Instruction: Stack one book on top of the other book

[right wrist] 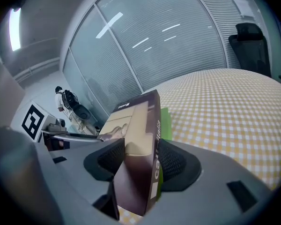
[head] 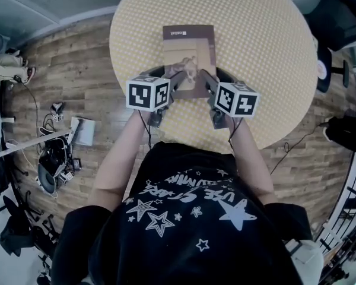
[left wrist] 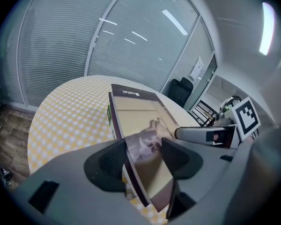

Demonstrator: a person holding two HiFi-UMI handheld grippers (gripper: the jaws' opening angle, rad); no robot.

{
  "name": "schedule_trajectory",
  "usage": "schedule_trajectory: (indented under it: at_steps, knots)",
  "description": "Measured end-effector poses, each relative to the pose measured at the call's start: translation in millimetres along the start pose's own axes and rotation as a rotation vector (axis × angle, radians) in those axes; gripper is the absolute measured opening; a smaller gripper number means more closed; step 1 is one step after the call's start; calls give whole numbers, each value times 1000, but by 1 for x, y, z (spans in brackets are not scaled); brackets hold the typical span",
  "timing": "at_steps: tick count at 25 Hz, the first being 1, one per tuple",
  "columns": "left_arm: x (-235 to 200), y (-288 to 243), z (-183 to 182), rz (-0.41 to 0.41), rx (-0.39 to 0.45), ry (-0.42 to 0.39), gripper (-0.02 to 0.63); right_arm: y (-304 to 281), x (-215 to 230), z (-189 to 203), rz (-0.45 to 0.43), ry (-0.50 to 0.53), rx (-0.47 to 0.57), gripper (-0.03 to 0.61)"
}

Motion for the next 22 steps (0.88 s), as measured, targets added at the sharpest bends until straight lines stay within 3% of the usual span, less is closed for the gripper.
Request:
schedule_trajectory:
  at_steps: [14,22]
  knots:
    - [-14,-28,5,69,-61,48,244,-19,12,5,32,-36,-42,239]
    - [-16,-26,6,68,-30,59,248,-21,11,6,22,-32,-43,239]
Point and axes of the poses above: the fingertips, and each gripper's own axes: y backward along the fingers, x to its right, z out of its underside, the point moved 2 cm from there along y, backward along the fingers, and after that the axes turned 1 degree about -x, right-handed, at the moved point
